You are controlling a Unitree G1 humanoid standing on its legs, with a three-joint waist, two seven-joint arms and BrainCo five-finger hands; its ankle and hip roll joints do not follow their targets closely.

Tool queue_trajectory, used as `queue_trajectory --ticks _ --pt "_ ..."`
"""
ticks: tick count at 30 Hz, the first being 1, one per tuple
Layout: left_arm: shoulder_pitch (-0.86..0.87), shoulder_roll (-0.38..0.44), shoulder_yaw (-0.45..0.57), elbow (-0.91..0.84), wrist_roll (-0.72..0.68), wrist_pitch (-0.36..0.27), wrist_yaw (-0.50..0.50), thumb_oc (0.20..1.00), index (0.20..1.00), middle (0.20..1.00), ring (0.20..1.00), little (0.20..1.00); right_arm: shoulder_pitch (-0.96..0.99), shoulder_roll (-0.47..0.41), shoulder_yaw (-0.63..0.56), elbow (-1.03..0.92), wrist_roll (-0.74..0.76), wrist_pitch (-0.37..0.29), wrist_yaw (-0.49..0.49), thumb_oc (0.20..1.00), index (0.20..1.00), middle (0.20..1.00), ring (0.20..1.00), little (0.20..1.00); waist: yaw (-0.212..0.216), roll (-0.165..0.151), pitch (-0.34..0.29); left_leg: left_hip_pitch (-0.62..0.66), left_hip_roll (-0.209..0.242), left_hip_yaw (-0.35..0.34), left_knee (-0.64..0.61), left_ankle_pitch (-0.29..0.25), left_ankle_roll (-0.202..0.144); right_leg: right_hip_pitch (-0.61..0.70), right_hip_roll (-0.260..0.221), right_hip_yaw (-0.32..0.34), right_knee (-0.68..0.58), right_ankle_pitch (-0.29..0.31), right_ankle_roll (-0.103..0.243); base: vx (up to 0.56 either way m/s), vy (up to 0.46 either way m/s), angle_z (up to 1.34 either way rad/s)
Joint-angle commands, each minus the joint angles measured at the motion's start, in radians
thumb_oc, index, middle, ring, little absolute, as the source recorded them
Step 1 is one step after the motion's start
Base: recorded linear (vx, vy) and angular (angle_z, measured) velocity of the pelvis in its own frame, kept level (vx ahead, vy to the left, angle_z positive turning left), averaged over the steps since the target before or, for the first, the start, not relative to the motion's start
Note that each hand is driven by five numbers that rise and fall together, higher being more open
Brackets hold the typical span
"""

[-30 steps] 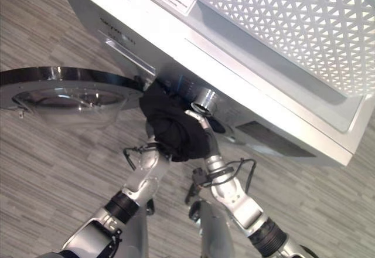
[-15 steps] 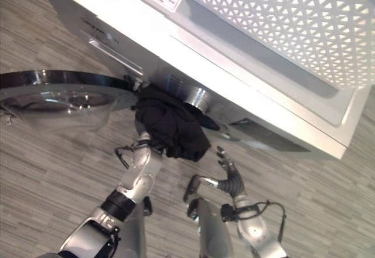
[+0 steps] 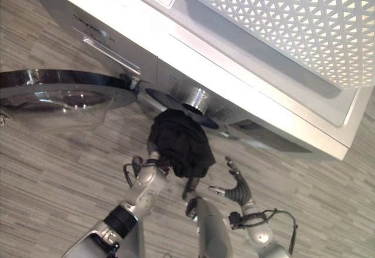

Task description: Grab the laundry basket,head to the washer,open it,put in the laundry and shut it.

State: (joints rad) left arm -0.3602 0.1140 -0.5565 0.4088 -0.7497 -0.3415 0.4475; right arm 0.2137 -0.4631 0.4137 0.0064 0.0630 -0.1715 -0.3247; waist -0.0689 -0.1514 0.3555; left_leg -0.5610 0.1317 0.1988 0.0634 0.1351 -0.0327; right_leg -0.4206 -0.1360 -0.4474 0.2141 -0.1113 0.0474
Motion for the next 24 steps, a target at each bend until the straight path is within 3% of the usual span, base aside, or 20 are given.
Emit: queue_trajectory --ticks 1,11,24 --pt "-0.030 -0.077 -0.060 0.006 -0.034 -0.012 -0.063 0.200 0.200 0.200 0.200 0.200 0.004 0.002 -0.032 -0.036 0.003 -0.005 -0.028 1.000 1.000 1.000 1.000 1.000 -0.004 0.015 0.011 -0.003 -0.091 0.102 -0.079 -0.025 0.040 0.057 0.096 -0.037 0.082 -0.112 -0.032 0.00 0.000 0.00" --pt "-0.019 -0.096 -0.057 0.055 -0.072 -0.012 -0.059 0.200 0.200 0.200 0.200 0.200 0.002 0.047 -0.044 -0.014 0.124 -0.030 -0.048 1.000 1.000 1.000 1.000 1.000 -0.013 0.008 0.017 -0.030 -0.095 0.100 -0.096 -0.025 0.044 0.017 0.101 -0.033 0.071 -0.095 -0.023 0.00 0.000 0.00" --pt "-0.161 -0.123 0.070 0.134 -0.139 -0.036 -0.014 0.200 0.200 0.200 0.200 0.200 -0.057 0.178 -0.167 0.141 0.656 -0.148 -0.045 1.000 1.000 1.000 1.000 1.000 -0.038 -0.020 -0.008 -0.075 -0.099 0.099 -0.132 -0.031 0.050 -0.044 0.108 -0.021 0.050 -0.058 -0.001 0.02 0.005 -0.02"
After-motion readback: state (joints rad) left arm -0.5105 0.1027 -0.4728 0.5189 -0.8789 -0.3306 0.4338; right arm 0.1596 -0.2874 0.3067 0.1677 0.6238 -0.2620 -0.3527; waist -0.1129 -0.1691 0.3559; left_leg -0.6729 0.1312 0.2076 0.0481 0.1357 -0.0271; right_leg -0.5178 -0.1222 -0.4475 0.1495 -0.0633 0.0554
